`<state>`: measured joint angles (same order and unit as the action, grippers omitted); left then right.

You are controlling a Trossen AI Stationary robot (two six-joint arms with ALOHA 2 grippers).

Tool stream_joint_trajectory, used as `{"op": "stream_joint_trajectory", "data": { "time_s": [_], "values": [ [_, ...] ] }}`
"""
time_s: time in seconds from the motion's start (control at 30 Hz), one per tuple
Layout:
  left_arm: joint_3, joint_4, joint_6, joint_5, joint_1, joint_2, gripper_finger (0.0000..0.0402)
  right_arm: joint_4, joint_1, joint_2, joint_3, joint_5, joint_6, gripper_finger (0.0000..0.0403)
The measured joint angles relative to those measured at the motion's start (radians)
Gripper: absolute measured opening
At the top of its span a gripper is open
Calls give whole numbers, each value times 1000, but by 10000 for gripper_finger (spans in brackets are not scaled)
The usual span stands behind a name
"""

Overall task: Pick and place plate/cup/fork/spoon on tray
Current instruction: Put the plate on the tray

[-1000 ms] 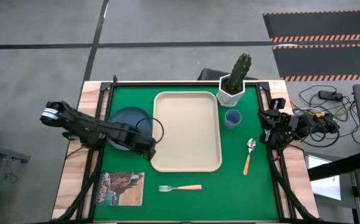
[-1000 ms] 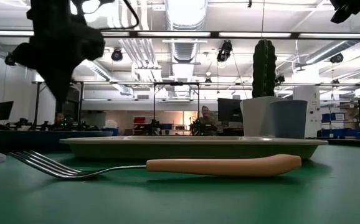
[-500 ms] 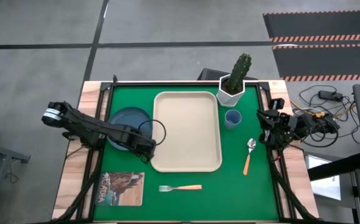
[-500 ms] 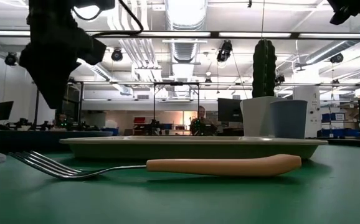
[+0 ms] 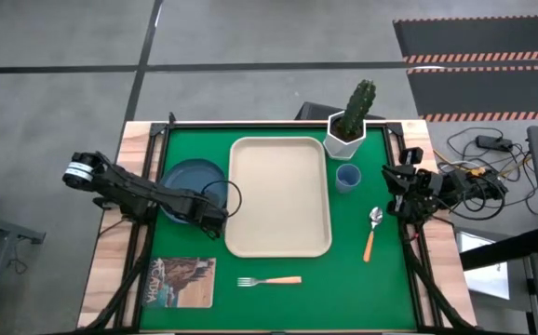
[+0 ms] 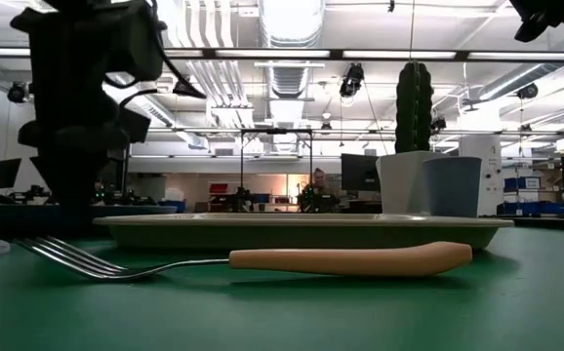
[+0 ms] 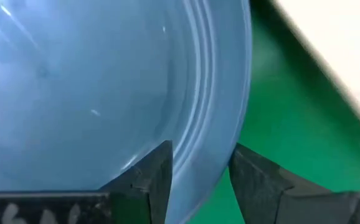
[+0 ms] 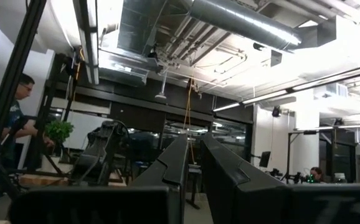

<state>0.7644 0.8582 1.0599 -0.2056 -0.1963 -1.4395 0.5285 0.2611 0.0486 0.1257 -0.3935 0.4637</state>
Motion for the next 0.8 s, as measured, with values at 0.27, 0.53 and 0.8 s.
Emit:
{"op": "stream_joint_trajectory", "data": {
  "time_s": [0.27,0.53,0.8],
  "values": [
    [-37,-74,-20,-10,0,0,73,0,0,0,0,0,0,33],
    [64,69,-31,-56,-6,15,4,0,0,0,0,0,0,33],
    [311,197,-211,-284,-5,14,0,-7,0,0,0,0,-3,33]
  ]
}}
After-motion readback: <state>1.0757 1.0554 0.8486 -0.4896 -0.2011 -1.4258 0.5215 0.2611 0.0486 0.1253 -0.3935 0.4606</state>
